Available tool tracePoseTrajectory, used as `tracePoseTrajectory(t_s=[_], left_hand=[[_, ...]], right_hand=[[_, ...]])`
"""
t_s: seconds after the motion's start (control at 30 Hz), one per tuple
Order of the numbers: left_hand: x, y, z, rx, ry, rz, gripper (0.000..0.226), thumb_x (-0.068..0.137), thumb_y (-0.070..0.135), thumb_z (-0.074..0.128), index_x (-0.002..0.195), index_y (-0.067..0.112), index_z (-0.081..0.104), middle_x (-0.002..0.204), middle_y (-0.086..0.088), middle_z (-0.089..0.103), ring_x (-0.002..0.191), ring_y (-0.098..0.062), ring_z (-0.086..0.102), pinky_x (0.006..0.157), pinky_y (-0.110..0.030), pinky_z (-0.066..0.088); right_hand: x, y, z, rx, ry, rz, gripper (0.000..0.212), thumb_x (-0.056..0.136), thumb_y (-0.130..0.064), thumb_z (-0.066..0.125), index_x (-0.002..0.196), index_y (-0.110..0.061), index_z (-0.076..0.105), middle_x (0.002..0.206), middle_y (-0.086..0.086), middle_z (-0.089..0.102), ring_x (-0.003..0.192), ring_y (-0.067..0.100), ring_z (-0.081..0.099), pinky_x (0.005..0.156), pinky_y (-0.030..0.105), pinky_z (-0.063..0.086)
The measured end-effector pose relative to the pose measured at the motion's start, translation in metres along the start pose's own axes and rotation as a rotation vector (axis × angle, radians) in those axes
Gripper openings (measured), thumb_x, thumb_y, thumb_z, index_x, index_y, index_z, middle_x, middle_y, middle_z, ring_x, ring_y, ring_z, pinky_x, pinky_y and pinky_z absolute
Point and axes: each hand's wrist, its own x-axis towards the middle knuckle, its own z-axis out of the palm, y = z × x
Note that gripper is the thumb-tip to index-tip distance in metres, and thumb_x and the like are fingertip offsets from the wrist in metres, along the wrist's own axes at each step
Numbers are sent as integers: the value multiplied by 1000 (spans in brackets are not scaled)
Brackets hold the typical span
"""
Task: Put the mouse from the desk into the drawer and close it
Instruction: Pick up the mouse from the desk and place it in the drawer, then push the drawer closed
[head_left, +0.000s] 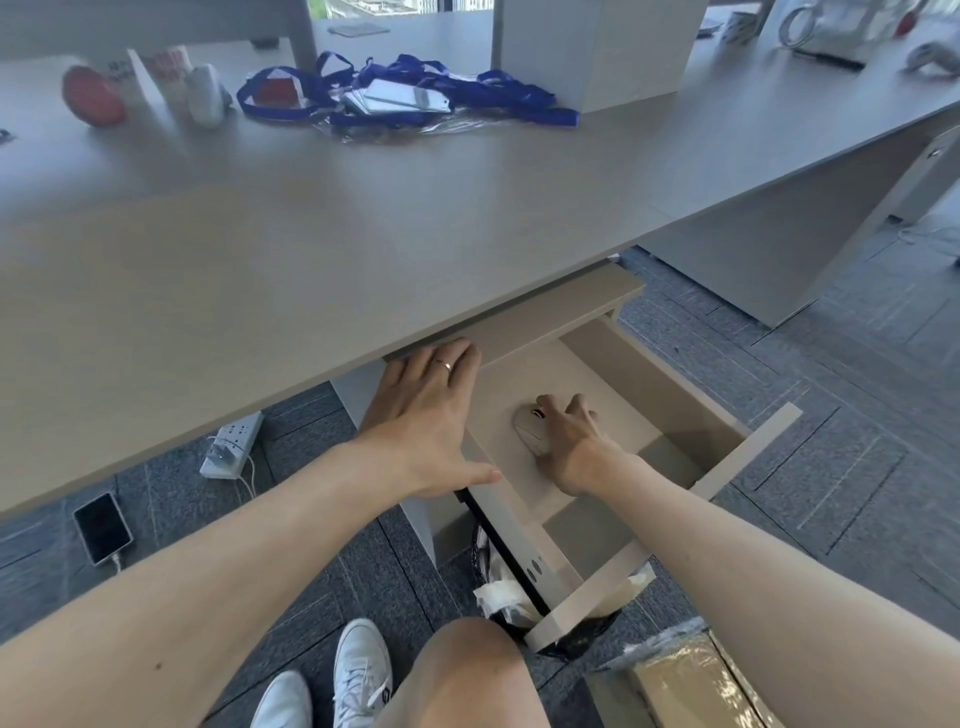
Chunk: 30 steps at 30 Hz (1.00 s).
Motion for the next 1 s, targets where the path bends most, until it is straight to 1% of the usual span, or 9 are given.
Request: tracePoseTrajectory(t_s=[0.2,0.33,0.43,0.67,0.77,0.83,0.9,0.93,1.0], left_hand=[[0,0,-4,7,-25,2,131,61,81,65,156,13,6,165,-3,8,146,-24,11,115,-42,17],[-2,1,-10,1,-74,0,132,61,81,65,157,13,4,166,-3,6,147,-25,10,115,-42,17],[-6,4,-14,-16,-102,-22,131,64,79,65,158,12,1,167,-4,2,150,-24,5,118,-41,12],[-31,23,-15,-97,-105,-79,118,76,73,59,158,12,-1,167,-7,1,151,-25,4,119,-41,13],[-40,23,-19,-115,-117,-87,115,78,72,58,158,12,0,167,-6,2,151,-25,6,119,-41,16],[-43,23,-22,-120,-119,-89,114,79,71,58,158,11,3,167,-7,5,150,-25,8,119,-40,19],[-45,22,-25,-141,-121,-96,113,78,72,58,158,11,6,167,-6,9,150,-25,11,118,-41,23],[-44,21,-26,-154,-121,-101,111,78,72,58,158,12,10,166,-6,13,149,-24,13,117,-41,26],[-41,19,-30,-172,-124,-111,105,78,71,58,156,13,18,164,-4,20,147,-23,18,115,-41,31]], right_hand=[[-21,4,-24,-81,57,-67,86,87,-48,64,156,-25,20,151,13,30,138,35,35,101,49,44],[-51,28,-65,-114,238,-123,78,90,-52,58,155,-21,27,152,14,39,138,36,38,105,51,42],[-79,55,-75,-62,315,-44,76,92,-53,56,154,-18,29,153,14,38,140,36,35,108,52,39],[-130,82,-29,367,452,157,96,95,-43,60,161,-8,0,168,15,1,154,36,0,122,53,13],[-138,74,-16,700,487,288,104,92,-39,66,160,-6,-6,168,14,-4,154,37,3,123,52,16],[-136,73,-8,929,426,396,100,90,-41,67,160,-10,4,166,14,11,148,40,26,114,56,36],[-136,67,-2,1154,328,446,72,92,-40,63,150,-16,28,149,16,40,126,39,51,81,53,60],[-136,64,0,1238,296,453,60,95,-38,60,145,-17,34,141,15,47,119,37,55,69,50,63],[-134,61,1,1350,283,453,58,97,-35,57,148,-22,32,138,12,48,117,36,54,62,53,63]])
